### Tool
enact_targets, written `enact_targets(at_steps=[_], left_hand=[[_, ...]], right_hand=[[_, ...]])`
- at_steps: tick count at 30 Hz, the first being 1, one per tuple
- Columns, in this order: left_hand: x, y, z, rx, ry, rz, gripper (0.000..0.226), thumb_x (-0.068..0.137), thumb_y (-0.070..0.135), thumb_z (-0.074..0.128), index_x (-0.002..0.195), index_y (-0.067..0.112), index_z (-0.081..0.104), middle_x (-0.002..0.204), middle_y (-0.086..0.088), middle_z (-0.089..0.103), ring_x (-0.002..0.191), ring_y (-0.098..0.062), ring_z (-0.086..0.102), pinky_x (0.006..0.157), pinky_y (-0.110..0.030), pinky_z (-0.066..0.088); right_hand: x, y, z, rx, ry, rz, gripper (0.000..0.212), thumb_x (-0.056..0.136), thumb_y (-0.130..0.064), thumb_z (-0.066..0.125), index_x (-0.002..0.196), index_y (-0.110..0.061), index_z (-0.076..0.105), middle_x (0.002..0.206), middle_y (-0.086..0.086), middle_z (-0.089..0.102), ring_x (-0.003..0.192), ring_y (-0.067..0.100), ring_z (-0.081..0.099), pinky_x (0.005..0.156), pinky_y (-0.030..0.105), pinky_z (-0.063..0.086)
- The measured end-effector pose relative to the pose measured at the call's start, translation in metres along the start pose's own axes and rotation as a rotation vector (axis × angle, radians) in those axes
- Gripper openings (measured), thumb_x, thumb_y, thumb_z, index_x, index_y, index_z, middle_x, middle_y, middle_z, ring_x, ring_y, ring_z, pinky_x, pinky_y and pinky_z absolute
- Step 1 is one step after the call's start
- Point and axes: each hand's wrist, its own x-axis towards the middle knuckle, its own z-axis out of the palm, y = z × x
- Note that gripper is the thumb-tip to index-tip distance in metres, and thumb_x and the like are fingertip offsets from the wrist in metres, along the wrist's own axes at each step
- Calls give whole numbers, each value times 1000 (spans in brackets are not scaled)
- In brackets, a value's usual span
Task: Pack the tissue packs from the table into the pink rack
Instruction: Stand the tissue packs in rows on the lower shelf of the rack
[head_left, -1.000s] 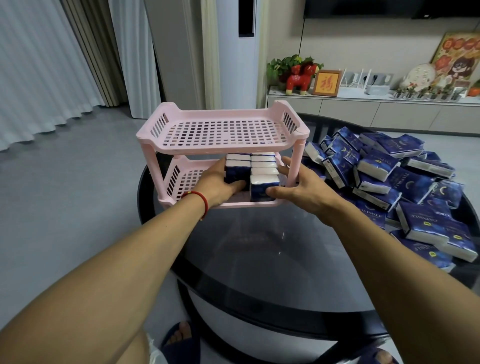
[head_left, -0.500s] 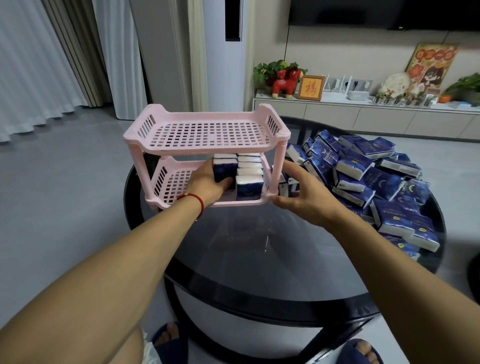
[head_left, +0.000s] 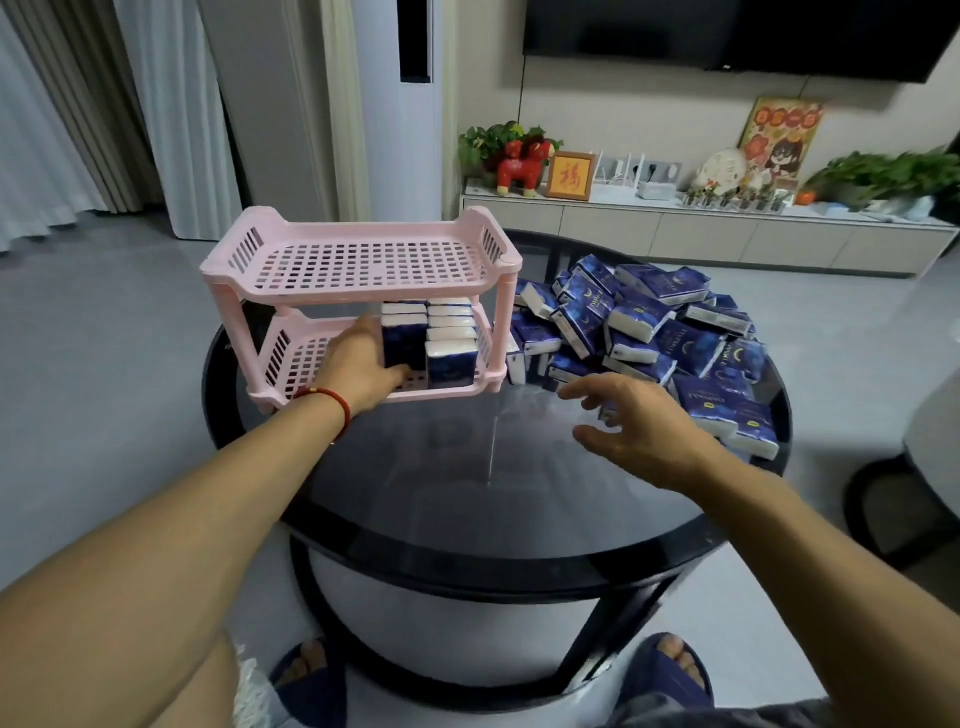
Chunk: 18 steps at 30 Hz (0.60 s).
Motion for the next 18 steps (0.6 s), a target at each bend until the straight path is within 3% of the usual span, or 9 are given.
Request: enact_targets(at_steps=[4, 7, 10, 13, 15, 18], left_hand=[[-43, 12, -14, 198, -52, -22, 59, 83, 25, 75, 133, 15, 47, 124, -15, 61, 114, -36, 59, 101, -48, 50], [-81, 39, -15, 304, 19, 145, 53, 85, 19, 70, 133, 11, 50, 127, -18, 50, 122, -38, 48, 106, -49, 41], [-111, 67, -2, 282, 69, 379, 50, 82, 15, 72, 129, 10, 59, 116, -14, 52, 112, -36, 51, 101, -50, 45], [-121, 83, 19, 249, 8, 484, 47, 81, 16, 72, 127, 15, 63, 117, -8, 56, 110, -31, 54, 101, -47, 48], [-124, 92, 32, 204, -25, 548, 44, 83, 16, 70, 126, 17, 64, 119, -4, 57, 113, -26, 53, 104, -42, 47], [-126, 103, 48, 126, -70, 631, 39, 87, 15, 68, 126, 17, 64, 121, -1, 59, 118, -21, 51, 108, -36, 42]], right_hand=[[-23, 14, -18, -66, 191, 89, 24, 91, -19, 71, 115, -22, 73, 108, -5, 71, 91, 12, 66, 81, 41, 60], [-47, 35, -37, -153, 367, 328, 10, 89, -27, 69, 97, -25, 73, 97, -1, 73, 87, 24, 67, 75, 46, 59], [-67, 55, -46, -261, 274, 564, 25, 85, -50, 68, 89, -26, 60, 95, 1, 68, 83, 27, 64, 72, 44, 57], [-77, 61, -36, -225, 128, 647, 53, 75, -70, 71, 89, -23, 53, 88, 1, 64, 77, 24, 62, 66, 41, 56], [-78, 57, -24, -217, 116, 625, 56, 74, -69, 73, 96, -23, 50, 94, -2, 64, 82, 22, 62, 68, 41, 56], [-76, 47, -18, -257, 141, 603, 44, 81, -57, 69, 100, -22, 50, 101, 1, 67, 87, 27, 63, 72, 42, 56]])
